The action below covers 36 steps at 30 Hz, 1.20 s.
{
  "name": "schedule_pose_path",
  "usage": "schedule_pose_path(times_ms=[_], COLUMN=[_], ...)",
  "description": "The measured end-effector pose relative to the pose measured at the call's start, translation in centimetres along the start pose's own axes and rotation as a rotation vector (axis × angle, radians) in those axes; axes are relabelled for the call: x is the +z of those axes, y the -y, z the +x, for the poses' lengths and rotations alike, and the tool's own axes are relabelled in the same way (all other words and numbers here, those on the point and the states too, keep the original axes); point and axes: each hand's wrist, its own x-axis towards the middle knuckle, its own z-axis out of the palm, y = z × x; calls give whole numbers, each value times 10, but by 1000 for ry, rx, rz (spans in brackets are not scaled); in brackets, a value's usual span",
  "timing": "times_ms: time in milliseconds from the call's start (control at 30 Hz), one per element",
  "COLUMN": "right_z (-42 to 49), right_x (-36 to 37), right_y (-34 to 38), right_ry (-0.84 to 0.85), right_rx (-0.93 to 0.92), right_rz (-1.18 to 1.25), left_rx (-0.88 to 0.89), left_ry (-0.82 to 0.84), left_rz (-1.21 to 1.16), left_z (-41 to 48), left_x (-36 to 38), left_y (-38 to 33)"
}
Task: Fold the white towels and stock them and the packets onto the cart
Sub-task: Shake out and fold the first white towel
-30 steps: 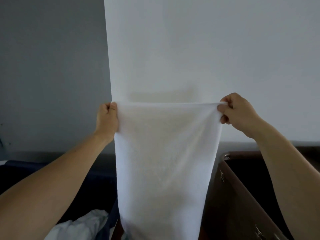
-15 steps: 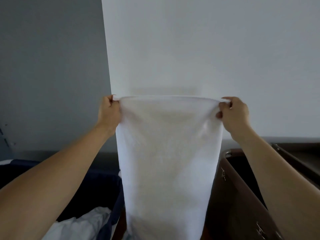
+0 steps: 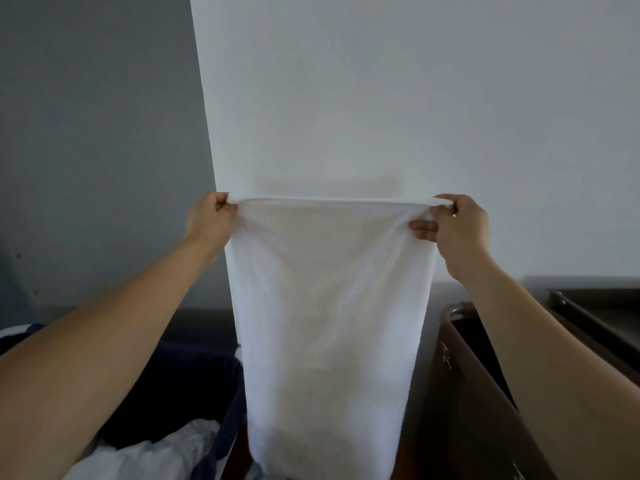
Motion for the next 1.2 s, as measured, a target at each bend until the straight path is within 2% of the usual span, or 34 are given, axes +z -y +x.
schedule_pose_path(times_ms=[133, 200, 433, 700, 967, 1200], right_z=[12, 19, 49, 60, -4, -111], right_x=[2, 4, 13, 0, -20, -59], right_y=[1, 4, 13, 14, 3, -25], right_ry=[14, -18, 23, 46, 114, 146], right_rx=[-14, -32, -57, -93, -56, 61], right_rz=[-24, -11, -51, 38, 17, -117], left_rx=[-161, -162, -184, -121, -182, -289], left_ry=[28, 74, 33, -27, -26, 47], left_rz=[-183, -284, -289, -320, -314, -298], left_z=[2, 5, 28, 20, -56, -173], left_x=[7, 8, 26, 29, -9, -61], left_y=[-5, -11, -31, -47, -30, -4])
